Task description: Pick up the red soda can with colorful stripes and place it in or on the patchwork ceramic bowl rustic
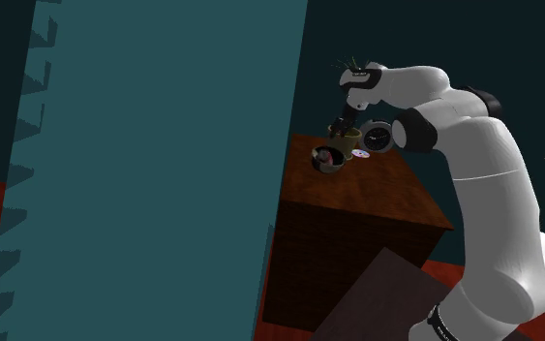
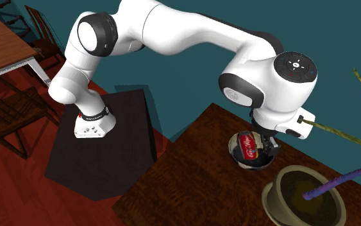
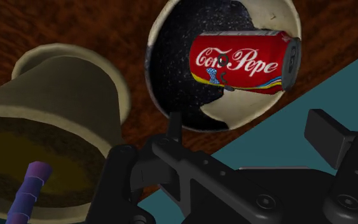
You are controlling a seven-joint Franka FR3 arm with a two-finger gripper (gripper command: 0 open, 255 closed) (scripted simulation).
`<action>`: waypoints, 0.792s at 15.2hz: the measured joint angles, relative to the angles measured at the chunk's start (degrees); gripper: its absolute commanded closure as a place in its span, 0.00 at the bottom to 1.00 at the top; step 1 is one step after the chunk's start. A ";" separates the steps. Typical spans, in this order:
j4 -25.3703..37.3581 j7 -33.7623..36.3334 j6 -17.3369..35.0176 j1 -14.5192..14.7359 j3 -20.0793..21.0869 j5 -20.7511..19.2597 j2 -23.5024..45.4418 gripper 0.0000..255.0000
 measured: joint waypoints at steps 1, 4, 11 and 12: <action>0.00 0.00 0.00 0.00 0.00 0.00 0.00 0.00; 1.67 0.49 -2.72 -0.53 -0.53 -0.72 -1.25 0.00; 3.37 1.04 -5.28 -1.01 -0.96 -1.31 -2.27 0.00; 3.37 1.05 -5.29 -1.01 -0.96 -1.32 -2.28 0.00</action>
